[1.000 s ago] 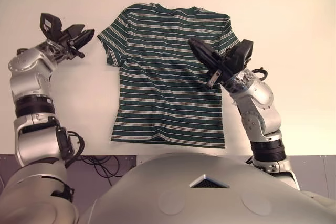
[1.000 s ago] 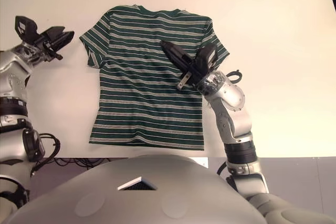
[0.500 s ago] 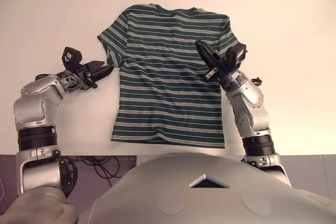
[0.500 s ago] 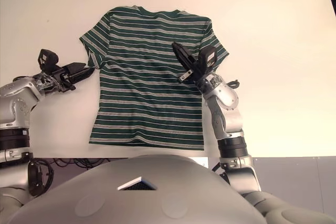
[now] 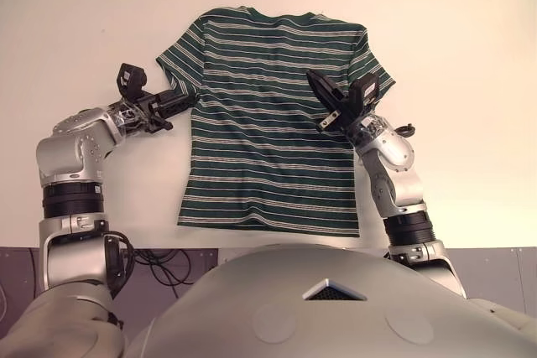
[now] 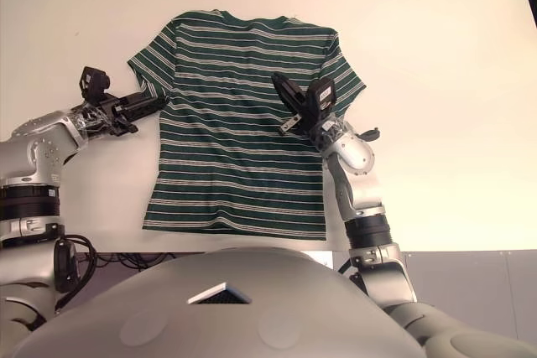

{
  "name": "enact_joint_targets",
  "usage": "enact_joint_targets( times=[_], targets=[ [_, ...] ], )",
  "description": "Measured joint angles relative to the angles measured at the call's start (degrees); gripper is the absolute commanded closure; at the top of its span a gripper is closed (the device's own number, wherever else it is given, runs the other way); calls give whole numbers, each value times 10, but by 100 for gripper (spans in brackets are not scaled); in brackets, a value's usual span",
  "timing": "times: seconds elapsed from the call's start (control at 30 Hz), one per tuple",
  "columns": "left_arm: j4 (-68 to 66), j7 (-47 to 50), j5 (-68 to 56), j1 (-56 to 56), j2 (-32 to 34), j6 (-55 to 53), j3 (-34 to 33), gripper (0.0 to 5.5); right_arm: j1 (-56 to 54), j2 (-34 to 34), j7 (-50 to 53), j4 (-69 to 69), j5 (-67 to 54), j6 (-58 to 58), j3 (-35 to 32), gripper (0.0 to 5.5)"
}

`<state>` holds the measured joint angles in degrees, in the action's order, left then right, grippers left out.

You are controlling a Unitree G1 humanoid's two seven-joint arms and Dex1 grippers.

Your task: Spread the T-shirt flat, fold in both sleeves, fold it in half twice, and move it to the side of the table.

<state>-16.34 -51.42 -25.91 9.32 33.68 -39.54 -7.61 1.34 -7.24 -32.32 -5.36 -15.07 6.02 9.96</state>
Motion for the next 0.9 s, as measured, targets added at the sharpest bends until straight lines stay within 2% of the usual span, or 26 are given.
enact_joint_targets(
  times=[0.27,0.6,0.67,0.83,0.9],
  targets=[
    [-35,-3,-7,21,0,-20,-1,546,-3,0,2,-17,21,3,3,550],
    [-73,25,-50,44,-5,-83,-61,546,-11,-1,17,-49,95,24,41,550],
    [-78,26,-60,44,-7,-95,-71,499,-11,-1,17,-49,105,24,44,550],
    [-76,29,-84,44,-10,-117,-86,422,-11,-3,37,-68,150,26,63,550],
    [-84,50,-89,49,-19,-125,-99,415,-12,-4,40,-70,157,29,66,550]
  ],
)
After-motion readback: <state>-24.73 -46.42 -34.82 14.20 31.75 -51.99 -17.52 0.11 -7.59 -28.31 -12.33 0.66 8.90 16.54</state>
